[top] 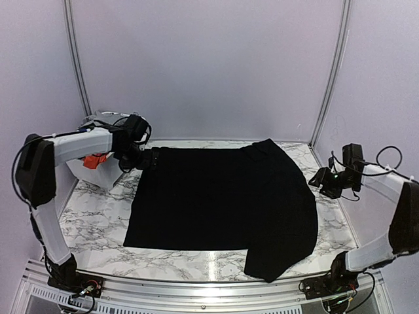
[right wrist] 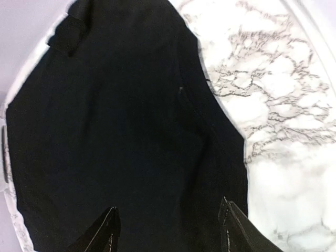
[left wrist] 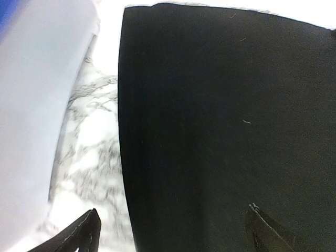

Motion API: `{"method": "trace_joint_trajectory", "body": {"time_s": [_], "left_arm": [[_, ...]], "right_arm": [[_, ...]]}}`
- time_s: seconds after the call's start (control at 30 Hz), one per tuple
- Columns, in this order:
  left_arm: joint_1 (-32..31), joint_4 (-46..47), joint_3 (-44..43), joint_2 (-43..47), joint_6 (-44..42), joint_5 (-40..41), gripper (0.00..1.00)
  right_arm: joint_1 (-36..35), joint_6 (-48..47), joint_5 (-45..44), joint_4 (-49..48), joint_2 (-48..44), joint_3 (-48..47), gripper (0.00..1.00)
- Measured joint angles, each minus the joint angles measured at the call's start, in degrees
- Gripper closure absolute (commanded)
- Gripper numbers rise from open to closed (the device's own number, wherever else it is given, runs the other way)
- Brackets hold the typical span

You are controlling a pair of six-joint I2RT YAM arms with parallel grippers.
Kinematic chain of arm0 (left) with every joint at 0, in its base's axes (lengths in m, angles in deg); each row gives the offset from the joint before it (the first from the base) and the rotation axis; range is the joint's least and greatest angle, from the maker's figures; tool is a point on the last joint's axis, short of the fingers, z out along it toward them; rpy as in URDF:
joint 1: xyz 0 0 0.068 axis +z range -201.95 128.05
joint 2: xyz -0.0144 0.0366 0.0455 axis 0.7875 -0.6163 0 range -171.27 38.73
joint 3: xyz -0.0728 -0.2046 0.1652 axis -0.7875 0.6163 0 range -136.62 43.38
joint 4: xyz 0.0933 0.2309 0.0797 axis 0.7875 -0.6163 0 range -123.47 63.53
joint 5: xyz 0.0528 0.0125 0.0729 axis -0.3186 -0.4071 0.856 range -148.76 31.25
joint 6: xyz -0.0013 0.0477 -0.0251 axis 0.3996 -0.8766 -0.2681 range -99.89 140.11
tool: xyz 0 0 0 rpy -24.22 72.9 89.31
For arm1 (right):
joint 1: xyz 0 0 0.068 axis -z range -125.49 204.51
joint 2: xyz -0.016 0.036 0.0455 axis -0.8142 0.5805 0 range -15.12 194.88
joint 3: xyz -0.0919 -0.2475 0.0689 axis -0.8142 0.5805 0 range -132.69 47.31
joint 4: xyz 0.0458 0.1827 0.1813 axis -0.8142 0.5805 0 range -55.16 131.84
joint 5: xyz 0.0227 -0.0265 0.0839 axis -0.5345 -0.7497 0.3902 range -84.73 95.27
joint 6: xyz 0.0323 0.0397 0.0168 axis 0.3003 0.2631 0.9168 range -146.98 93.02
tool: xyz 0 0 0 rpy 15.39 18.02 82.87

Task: Fold and stack the mixed laundry pile
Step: Pick up the flattened T-shirt from the center of the board.

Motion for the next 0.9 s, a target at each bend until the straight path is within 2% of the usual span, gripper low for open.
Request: {"method": "trace_joint_trajectory", "body": {"time_s": [0.17,0.37,0.5,0.63,0.77,0.9], "left_arm": [[-2.8,2.4,12.8,15.5,5.2,-1.5,0.01],[-6.6,3.1,27.5,26.3,16.4,-2.4,0.01],[-8.6,2.8,30.9,27.9,22.3,-2.1,0.01],[-10.0,2.9,31.8,26.1,26.1,-2.5,0.01],[-10.1,2.9,33.0,22.9,30.0,-3.8,0.02],[-10.1,2.1,34.8,22.6,33.7,-4.7,0.04]], "right_arm": [[-2.7,6.4,-3.0,5.5,-13.4,0.5,0.39],[-6.1,16.2,-6.5,15.3,-21.8,7.1,0.38],[-7.2,20.2,-8.4,19.8,-23.0,11.6,0.4],[-7.5,22.8,-8.9,18.8,-19.6,16.0,0.43],[-7.5,24.1,-9.0,17.9,-15.0,17.6,0.46],[-7.5,25.4,-10.0,18.6,-15.8,17.6,0.51]]}}
